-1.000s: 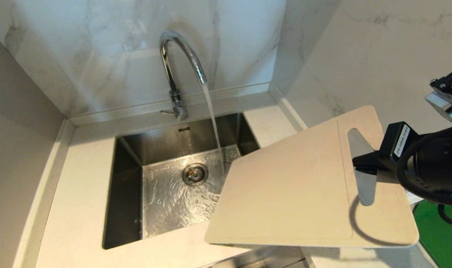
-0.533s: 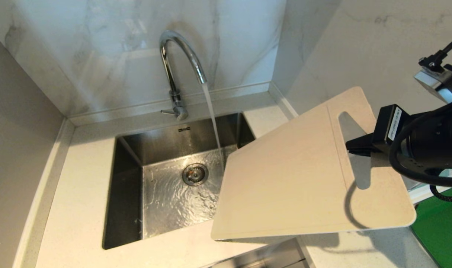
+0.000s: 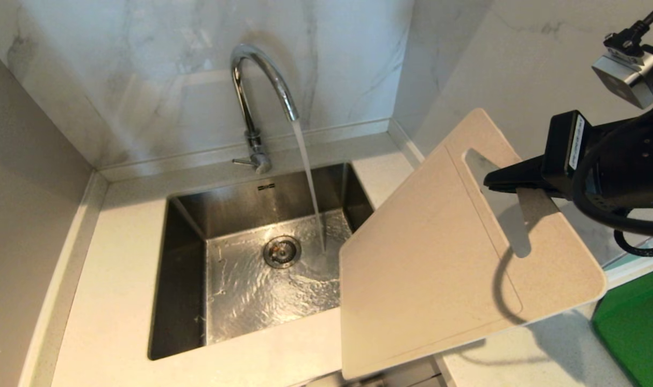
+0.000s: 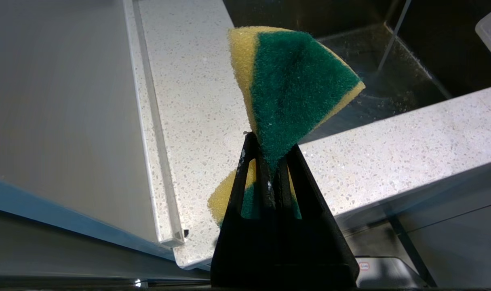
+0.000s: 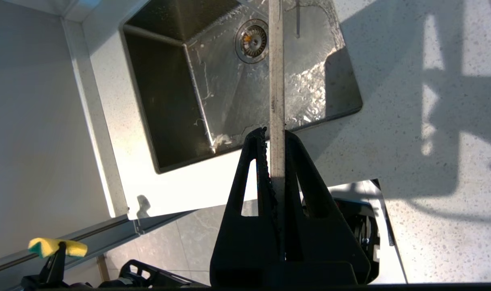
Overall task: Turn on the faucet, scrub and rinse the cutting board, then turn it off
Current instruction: Pick up the cutting board
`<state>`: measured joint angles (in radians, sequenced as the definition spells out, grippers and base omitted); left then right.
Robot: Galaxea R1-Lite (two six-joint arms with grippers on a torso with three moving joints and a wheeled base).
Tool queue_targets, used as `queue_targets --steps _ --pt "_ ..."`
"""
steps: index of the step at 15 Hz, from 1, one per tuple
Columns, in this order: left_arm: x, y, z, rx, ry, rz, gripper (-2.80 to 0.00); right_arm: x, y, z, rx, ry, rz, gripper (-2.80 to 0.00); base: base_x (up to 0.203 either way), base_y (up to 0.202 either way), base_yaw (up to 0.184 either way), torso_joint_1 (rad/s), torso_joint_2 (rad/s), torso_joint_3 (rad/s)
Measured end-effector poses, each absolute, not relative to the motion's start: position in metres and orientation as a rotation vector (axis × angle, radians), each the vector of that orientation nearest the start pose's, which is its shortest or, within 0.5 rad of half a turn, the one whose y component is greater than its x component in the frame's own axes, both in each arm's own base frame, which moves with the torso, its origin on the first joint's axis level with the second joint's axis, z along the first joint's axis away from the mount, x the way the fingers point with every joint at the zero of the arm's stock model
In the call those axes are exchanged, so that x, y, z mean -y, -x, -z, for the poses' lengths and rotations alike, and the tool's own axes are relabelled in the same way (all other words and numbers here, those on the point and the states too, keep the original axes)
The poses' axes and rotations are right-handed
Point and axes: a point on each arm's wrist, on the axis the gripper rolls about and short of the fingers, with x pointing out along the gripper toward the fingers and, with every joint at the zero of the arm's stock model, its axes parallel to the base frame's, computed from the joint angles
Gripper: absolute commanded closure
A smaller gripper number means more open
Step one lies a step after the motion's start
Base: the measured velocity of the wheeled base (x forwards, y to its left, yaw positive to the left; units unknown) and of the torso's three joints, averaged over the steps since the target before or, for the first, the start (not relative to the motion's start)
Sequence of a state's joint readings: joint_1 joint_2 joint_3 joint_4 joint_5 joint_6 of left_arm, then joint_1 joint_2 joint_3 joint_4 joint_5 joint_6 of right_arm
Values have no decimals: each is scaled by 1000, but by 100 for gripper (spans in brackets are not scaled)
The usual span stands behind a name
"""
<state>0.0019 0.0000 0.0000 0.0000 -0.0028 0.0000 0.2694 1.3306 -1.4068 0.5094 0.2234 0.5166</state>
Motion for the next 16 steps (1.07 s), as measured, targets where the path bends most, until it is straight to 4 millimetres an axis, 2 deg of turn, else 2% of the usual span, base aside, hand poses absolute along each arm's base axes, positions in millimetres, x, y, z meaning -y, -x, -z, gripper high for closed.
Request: queue_targets --steps 11,13,16 --pt "0 23 -75 0 0 2 0 -53 -181 -337 -552 -485 -351 0 0 0 0 0 0 0" --pt "0 23 -75 0 0 2 0 -52 -178 -341 -538 -494 -357 0 0 0 0 0 0 0" --pt "0 23 -75 0 0 2 0 -51 -171 -360 -486 -568 -384 0 0 0 0 0 0 0"
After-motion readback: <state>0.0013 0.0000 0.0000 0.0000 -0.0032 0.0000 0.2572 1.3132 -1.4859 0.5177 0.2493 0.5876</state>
